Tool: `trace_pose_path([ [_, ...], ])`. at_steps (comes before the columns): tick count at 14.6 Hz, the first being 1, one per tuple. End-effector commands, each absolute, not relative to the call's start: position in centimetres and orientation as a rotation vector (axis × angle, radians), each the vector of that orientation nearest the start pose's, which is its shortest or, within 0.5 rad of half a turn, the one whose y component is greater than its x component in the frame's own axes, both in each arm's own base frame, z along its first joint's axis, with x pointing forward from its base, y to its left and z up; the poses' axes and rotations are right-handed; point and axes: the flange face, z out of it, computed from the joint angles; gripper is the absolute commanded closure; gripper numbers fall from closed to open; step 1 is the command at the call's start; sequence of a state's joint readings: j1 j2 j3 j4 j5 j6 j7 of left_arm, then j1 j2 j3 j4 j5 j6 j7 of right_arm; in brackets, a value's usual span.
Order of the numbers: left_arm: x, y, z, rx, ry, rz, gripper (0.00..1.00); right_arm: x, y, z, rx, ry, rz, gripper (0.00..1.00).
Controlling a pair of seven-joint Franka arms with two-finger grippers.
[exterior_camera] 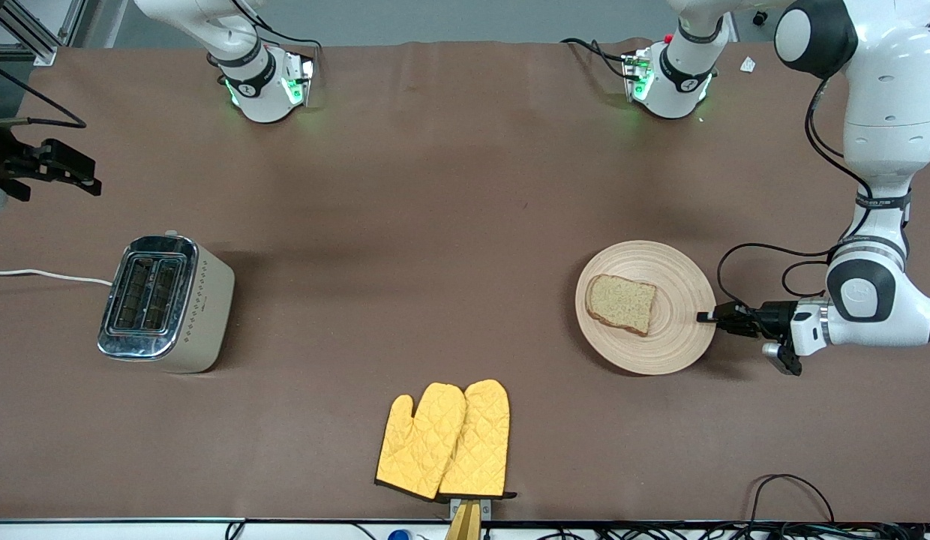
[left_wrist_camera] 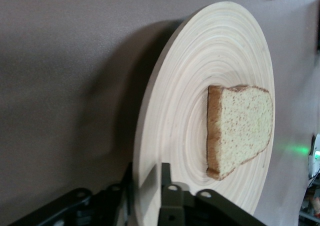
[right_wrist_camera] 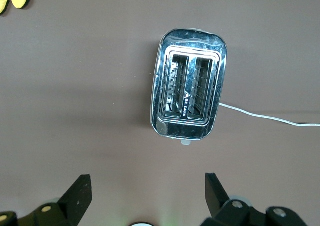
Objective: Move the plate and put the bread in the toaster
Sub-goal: 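Grip the plate rim with the left gripper, then slide the plate with bread toward the toaster with the left gripper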
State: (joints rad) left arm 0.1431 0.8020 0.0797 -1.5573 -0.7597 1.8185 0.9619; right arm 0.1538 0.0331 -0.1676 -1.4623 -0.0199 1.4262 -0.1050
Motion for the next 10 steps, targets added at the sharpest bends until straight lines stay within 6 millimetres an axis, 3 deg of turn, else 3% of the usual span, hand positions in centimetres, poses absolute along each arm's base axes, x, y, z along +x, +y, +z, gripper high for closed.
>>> trace_pose_path([
  [1, 64.7, 8.3, 14.3, 2.288, -0.495, -0.057, 1.00, 55.0, -0.6, 64.8, -3.154, -0.140, 0.112, 0.00],
  [3, 64.7, 7.8, 14.9, 2.266, -0.517, -0.057, 1.00, 55.0, -0.7, 64.8, -3.154, -0.137, 0.112, 0.00],
  [5, 65.1, 5.9, 16.3, 2.216, -0.516, -0.083, 1.00, 55.0, -0.7, 64.8, -3.154, -0.137, 0.112, 0.00],
  [8, 66.0, 2.0, 18.4, 2.134, -0.435, -0.140, 1.00, 55.0, -0.7, 64.8, -3.154, -0.140, 0.112, 0.00],
  [10, 66.5, -2.1, 19.3, 2.077, -0.407, -0.148, 1.00, 55.0, -0.7, 64.8, -3.156, -0.137, 0.110, 0.00],
])
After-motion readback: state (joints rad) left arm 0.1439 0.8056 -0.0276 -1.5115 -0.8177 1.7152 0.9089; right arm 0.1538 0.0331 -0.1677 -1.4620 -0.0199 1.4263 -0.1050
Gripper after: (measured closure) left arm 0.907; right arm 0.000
